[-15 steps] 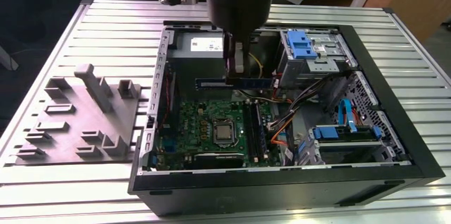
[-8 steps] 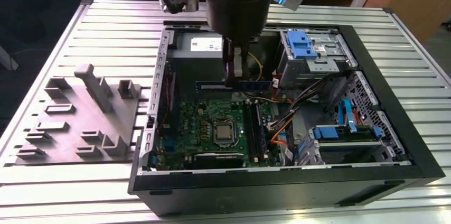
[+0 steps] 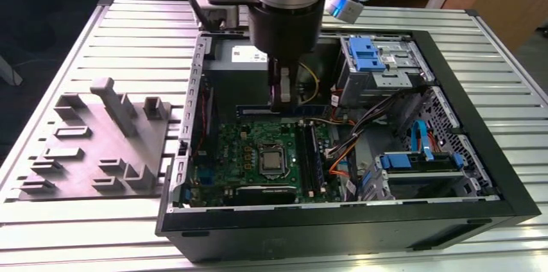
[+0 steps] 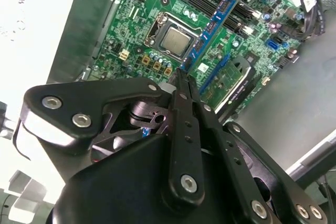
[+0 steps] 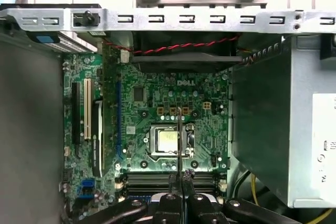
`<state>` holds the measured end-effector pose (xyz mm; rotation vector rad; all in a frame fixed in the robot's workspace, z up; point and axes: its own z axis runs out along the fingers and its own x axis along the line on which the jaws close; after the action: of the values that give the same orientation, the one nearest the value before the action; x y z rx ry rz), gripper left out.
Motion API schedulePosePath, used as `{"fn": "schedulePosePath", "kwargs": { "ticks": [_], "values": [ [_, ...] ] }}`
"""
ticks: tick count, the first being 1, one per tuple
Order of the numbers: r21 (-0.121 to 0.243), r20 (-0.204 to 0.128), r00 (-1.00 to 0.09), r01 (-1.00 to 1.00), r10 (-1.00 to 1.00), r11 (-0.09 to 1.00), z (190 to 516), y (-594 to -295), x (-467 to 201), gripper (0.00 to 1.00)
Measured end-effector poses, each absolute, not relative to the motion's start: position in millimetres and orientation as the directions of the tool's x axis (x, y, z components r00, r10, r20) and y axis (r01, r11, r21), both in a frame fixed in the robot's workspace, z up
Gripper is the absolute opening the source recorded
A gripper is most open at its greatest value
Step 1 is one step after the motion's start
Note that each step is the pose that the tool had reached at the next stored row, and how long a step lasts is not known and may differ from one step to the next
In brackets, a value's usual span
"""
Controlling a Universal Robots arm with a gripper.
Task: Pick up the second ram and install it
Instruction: 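Pick up the second ram and move it above second insertion slot, then insert the second ram into the second slot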
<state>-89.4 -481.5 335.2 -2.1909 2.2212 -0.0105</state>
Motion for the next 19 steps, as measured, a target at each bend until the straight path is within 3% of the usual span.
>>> {"fn": "schedulePosePath", "kwargs": {
  "ticks": [19],
  "values": [
    [-0.020, -0.011, -0.014, -1.000, -1.000, 0.014, 314.9, -481.5, -93.3, 0.12]
  ]
}}
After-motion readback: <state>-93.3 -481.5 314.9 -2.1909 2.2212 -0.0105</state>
